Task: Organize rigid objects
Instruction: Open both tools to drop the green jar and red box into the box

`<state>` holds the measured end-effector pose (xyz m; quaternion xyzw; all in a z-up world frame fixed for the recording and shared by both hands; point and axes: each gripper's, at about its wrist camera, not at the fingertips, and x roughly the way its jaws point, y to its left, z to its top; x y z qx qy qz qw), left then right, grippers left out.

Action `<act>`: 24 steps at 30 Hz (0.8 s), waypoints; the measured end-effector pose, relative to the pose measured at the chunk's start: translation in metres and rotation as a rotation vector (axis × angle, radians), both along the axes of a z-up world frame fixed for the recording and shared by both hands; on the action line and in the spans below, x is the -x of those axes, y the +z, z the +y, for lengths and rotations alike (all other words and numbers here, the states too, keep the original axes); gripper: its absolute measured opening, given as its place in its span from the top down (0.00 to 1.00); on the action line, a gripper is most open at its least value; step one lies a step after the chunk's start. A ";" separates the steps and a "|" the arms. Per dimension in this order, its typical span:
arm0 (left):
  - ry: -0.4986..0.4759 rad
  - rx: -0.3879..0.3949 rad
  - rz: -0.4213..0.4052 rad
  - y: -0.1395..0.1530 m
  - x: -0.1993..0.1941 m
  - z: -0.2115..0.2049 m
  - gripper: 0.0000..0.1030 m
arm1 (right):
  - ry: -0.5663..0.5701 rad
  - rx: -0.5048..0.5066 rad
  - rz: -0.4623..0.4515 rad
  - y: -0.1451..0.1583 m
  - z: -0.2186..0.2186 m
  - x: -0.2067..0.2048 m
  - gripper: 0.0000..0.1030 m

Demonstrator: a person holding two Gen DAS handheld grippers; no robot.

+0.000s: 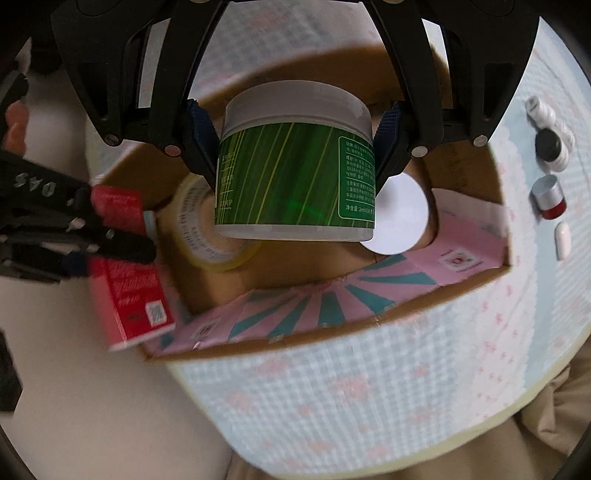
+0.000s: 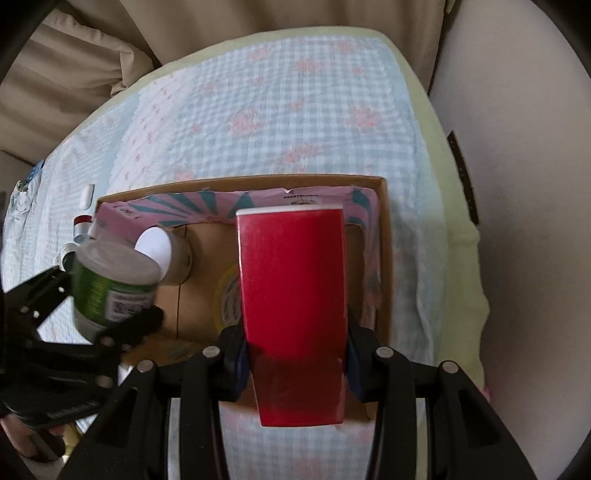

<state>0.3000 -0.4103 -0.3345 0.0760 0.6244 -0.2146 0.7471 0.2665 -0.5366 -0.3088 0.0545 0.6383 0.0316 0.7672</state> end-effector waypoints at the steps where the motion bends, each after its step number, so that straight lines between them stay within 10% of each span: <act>1: -0.004 -0.010 0.008 -0.006 -0.001 -0.001 0.34 | -0.003 -0.004 0.002 -0.004 0.000 -0.003 0.63; 8: -0.029 -0.060 0.021 -0.017 0.001 -0.006 0.33 | -0.018 -0.052 0.033 -0.020 0.001 -0.013 0.63; 10: -0.033 -0.060 0.003 -0.009 0.003 -0.006 0.01 | -0.008 -0.054 0.042 -0.020 0.002 -0.015 0.62; 11: -0.034 -0.071 -0.018 -0.003 0.004 -0.005 0.00 | -0.001 -0.047 0.042 -0.020 0.003 -0.016 0.62; 12: -0.036 -0.082 -0.035 0.000 0.007 -0.003 0.00 | 0.003 -0.037 0.044 -0.020 0.003 -0.017 0.59; 15: -0.016 -0.101 -0.040 0.002 0.018 0.009 0.00 | 0.002 -0.026 0.015 -0.012 0.001 -0.018 0.00; 24: 0.060 -0.070 -0.008 -0.005 0.038 0.030 0.00 | -0.056 -0.058 -0.082 0.011 -0.011 -0.002 0.00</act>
